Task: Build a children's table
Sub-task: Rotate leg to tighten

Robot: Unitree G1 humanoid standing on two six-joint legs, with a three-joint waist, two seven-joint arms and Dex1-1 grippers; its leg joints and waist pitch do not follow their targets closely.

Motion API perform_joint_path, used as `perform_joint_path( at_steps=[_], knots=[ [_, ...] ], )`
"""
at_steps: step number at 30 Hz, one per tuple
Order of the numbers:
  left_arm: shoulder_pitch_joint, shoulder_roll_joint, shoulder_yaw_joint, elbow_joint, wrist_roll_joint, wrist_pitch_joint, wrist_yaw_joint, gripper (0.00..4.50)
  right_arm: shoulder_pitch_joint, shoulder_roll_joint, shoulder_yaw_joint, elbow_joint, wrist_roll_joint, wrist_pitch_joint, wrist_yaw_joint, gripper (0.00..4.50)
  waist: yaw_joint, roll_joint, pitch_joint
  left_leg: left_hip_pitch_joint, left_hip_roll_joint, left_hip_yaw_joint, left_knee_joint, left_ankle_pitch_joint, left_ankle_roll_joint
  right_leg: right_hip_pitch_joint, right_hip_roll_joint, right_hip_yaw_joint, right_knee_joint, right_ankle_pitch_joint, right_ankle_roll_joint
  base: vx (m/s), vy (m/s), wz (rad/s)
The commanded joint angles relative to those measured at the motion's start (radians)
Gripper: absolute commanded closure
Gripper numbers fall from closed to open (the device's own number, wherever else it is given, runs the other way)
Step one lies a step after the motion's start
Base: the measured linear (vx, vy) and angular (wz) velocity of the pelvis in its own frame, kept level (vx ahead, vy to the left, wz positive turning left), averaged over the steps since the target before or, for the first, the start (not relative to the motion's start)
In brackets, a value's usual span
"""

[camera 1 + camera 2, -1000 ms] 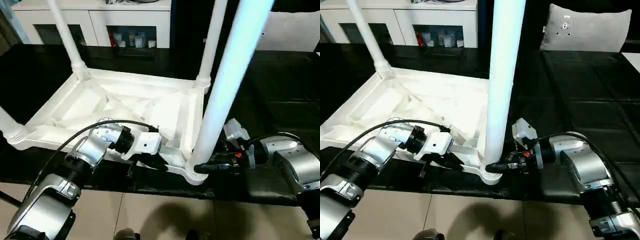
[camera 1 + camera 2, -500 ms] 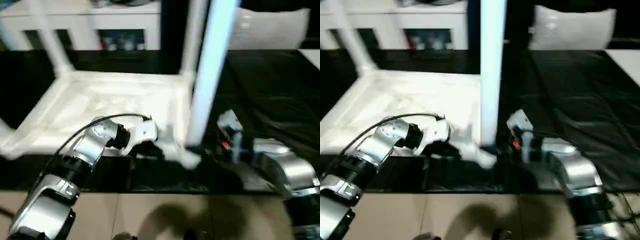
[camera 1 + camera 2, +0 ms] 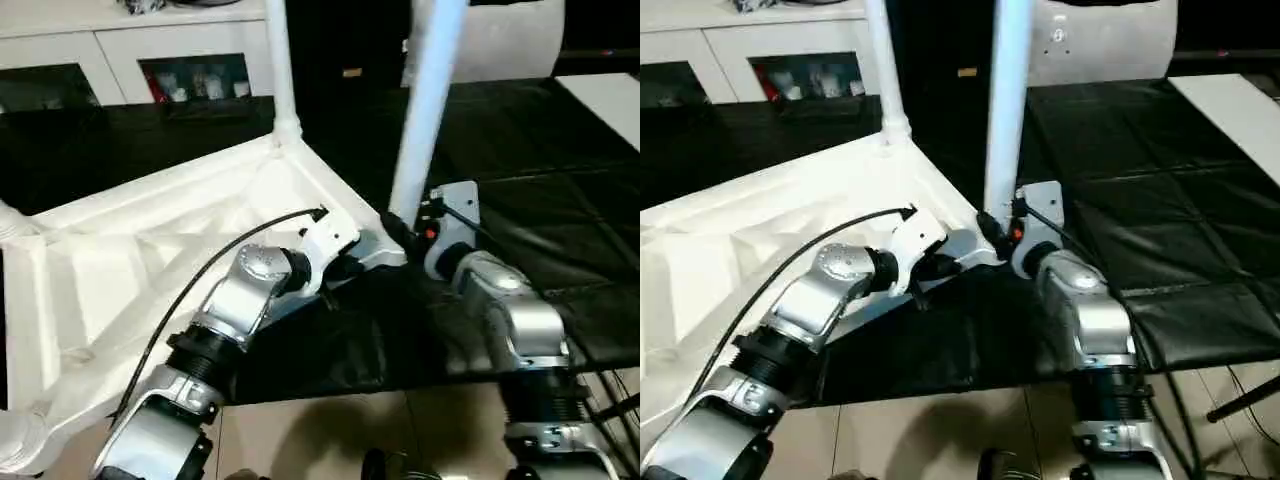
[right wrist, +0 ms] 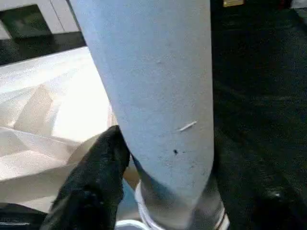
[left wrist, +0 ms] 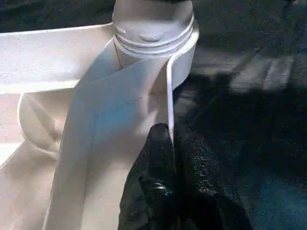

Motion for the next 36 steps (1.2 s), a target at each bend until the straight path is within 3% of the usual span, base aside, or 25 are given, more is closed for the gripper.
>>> perform_joint_path(
  at_steps=[1, 3, 8, 13, 14, 16, 19, 21, 24, 25, 27, 28, 30, 35, 36],
  knots=[
    [-0.033, 0.005, 0.016, -0.077, -0.003, -0.020, 0.009, 4.50, 0.006, 0.006, 0.021, 0.013, 0.015, 0.015, 0.016, 1.47, 0.011, 0.000, -0.104, -0.016, 0.017, 0.005, -0.052, 0.043, 0.142, 0.100, -0.063, 0.063, -0.054, -0.211, -0.078, 0.000, 0.000, 0.00],
    [-0.025, 0.031, 0.010, -0.078, -0.005, -0.050, -0.013, 4.50, 0.017, -0.015, 0.028, -0.002, 0.022, -0.006, 0.044, 1.28, 0.021, -0.001, -0.101, -0.014, 0.019, 0.009, -0.054, 0.034, 0.146, 0.100, -0.064, 0.065, -0.056, -0.221, -0.084, 0.000, 0.000, 0.00],
    [-0.011, 0.080, -0.007, -0.067, -0.020, -0.111, -0.082, 4.50, 0.051, -0.093, 0.063, -0.029, 0.014, -0.058, 0.160, 0.92, 0.032, -0.002, -0.097, -0.008, 0.018, 0.012, -0.057, -0.024, 0.130, 0.099, -0.063, 0.064, -0.066, -0.290, -0.059, 0.000, 0.000, 0.00],
    [-0.006, 0.164, -0.036, -0.018, -0.051, -0.259, -0.252, 4.50, 0.113, -0.269, 0.118, -0.089, 0.053, -0.094, 0.446, 0.92, 0.050, -0.002, -0.095, -0.005, 0.019, 0.015, -0.058, -0.050, 0.139, 0.096, -0.060, 0.065, -0.071, -0.317, -0.040, 0.000, 0.000, 0.00],
    [-0.006, 0.164, -0.036, -0.018, -0.051, -0.259, -0.252, 4.50, 0.113, -0.269, 0.118, -0.089, 0.053, -0.094, 0.446, 0.92, 0.052, -0.004, -0.095, -0.006, 0.018, 0.017, -0.058, -0.053, 0.134, 0.097, -0.060, 0.065, -0.070, -0.324, -0.038, 0.000, 0.000, 0.00],
    [-0.001, 0.211, -0.061, 0.003, -0.079, -0.345, -0.390, 4.50, 0.127, -0.355, 0.127, -0.093, 0.083, -0.113, 0.583, 0.92, 0.055, -0.005, -0.092, -0.003, 0.018, 0.018, -0.060, -0.069, 0.131, 0.096, -0.061, 0.064, -0.075, -0.351, -0.032, 0.000, 0.000, 0.00],
    [-0.008, 0.241, -0.085, 0.028, -0.075, -0.410, -0.463, 4.50, 0.124, -0.405, 0.132, -0.082, 0.098, -0.120, 0.670, 0.92, 0.072, -0.004, -0.093, 0.005, 0.026, 0.019, -0.062, -0.072, 0.133, 0.090, -0.062, 0.069, -0.073, -0.350, -0.044, 0.000, 0.000, 0.00],
    [-0.010, 0.247, -0.089, 0.036, -0.075, -0.423, -0.478, 4.50, 0.122, -0.414, 0.134, -0.077, 0.099, -0.122, 0.687, 0.92, 0.080, -0.003, -0.092, 0.007, 0.029, 0.021, -0.062, -0.071, 0.128, 0.088, -0.062, 0.068, -0.071, -0.348, -0.054, 0.000, 0.000, 0.00],
    [-0.035, 0.268, -0.112, 0.096, -0.067, -0.498, -0.535, 4.50, 0.114, -0.454, 0.154, -0.051, 0.096, -0.167, 0.764, 0.92, 0.096, -0.009, -0.093, 0.008, 0.031, 0.024, -0.063, -0.069, 0.123, 0.087, -0.064, 0.070, -0.071, -0.355, -0.053, 0.000, 0.000, 0.00],
    [-0.042, 0.271, -0.115, 0.109, -0.065, -0.514, -0.546, 4.50, 0.107, -0.453, 0.149, -0.042, 0.113, -0.151, 0.780, 0.73, 0.100, -0.008, -0.093, 0.008, 0.030, 0.024, -0.062, -0.070, 0.124, 0.087, -0.063, 0.070, -0.070, -0.352, -0.056, 0.000, 0.000, 0.00],
    [-0.050, 0.272, -0.115, 0.129, -0.068, -0.537, -0.567, 4.50, 0.096, -0.450, 0.141, -0.028, 0.133, -0.140, 0.793, 0.73, 0.101, -0.009, -0.095, 0.003, 0.031, 0.024, -0.063, -0.062, 0.125, 0.091, -0.064, 0.070, -0.067, -0.341, -0.057, 0.000, 0.000, 0.00],
    [-0.056, 0.273, -0.117, 0.142, -0.069, -0.555, -0.581, 4.50, 0.091, -0.453, 0.143, -0.026, 0.147, -0.134, 0.816, 0.45, 0.101, -0.009, -0.095, 0.003, 0.031, 0.023, -0.063, -0.058, 0.122, 0.091, -0.064, 0.069, -0.067, -0.339, -0.055, 0.000, 0.000, 0.00],
    [-0.062, 0.273, -0.121, 0.156, -0.070, -0.574, -0.602, 4.50, 0.093, -0.461, 0.152, -0.036, 0.163, -0.124, 0.861, 0.38, 0.103, -0.008, -0.096, 0.003, 0.030, 0.024, -0.061, -0.055, 0.121, 0.092, -0.065, 0.068, -0.066, -0.338, -0.054, 0.000, 0.000, 0.00],
    [-0.070, 0.272, -0.129, 0.180, -0.073, -0.610, -0.639, 4.50, 0.098, -0.486, 0.195, -0.050, 0.135, -0.169, 0.915, 0.06, 0.107, -0.009, -0.095, 0.002, 0.031, 0.025, -0.062, -0.050, 0.119, 0.091, -0.064, 0.068, -0.066, -0.339, -0.055, 0.000, 0.000, 0.00],
    [-0.073, 0.272, -0.132, 0.187, -0.073, -0.621, -0.648, 4.50, 0.097, -0.487, 0.200, -0.044, 0.132, -0.180, 0.922, 0.06, 0.106, -0.014, -0.094, 0.002, 0.030, 0.026, -0.062, -0.053, 0.117, 0.091, -0.063, 0.067, -0.068, -0.348, -0.051, 0.000, 0.000, 0.00]
  ],
)
